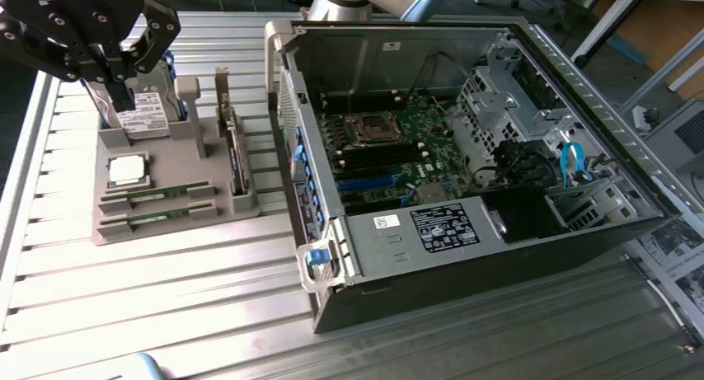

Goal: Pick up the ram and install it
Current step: 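Pick up the ram and move it above insertion slot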

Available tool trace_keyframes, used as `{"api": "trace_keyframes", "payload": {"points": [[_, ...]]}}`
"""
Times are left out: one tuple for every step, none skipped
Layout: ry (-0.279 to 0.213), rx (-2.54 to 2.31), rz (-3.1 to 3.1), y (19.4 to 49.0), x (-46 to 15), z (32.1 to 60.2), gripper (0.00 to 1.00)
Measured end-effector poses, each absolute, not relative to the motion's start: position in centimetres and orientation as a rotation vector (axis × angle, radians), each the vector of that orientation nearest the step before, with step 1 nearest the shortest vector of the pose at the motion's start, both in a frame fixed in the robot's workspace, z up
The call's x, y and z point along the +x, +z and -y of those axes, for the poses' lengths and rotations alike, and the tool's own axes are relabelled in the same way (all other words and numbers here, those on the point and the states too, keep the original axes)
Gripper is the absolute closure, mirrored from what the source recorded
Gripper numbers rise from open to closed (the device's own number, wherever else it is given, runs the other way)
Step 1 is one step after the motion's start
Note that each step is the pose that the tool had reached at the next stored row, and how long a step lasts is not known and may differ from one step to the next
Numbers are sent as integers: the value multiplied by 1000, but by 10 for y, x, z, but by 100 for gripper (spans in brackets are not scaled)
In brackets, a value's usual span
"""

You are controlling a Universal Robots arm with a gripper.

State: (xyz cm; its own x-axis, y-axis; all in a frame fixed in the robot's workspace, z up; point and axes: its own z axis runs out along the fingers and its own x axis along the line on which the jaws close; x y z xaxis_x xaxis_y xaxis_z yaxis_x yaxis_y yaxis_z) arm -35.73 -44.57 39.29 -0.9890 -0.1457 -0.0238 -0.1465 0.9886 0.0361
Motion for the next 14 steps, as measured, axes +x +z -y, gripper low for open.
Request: {"api": "trace_keyframes", "payload": {"points": [[59, -235, -3111, 393, -357, 446, 89], [58, -242, -3111, 393, -357, 446, 89], [58, -248, -3110, 393, -357, 446, 89], [58, -254, -3110, 393, -357, 446, 89], [58, -261, -3109, 393, -357, 446, 89], [58, -267, -3109, 393, -357, 446, 89], [57, -273, -3109, 393, -357, 446, 89], [57, -280, -3108, 393, -357, 446, 89], [57, -287, -3108, 393, -357, 446, 89], [56, -293, -3107, 393, -357, 446, 89], [56, -299, -3107, 393, -357, 446, 89], [56, -306, -3106, 393, -357, 446, 89], [55, -312, -3106, 393, -357, 446, 89], [55, -319, -3105, 393, -357, 446, 89]]}}
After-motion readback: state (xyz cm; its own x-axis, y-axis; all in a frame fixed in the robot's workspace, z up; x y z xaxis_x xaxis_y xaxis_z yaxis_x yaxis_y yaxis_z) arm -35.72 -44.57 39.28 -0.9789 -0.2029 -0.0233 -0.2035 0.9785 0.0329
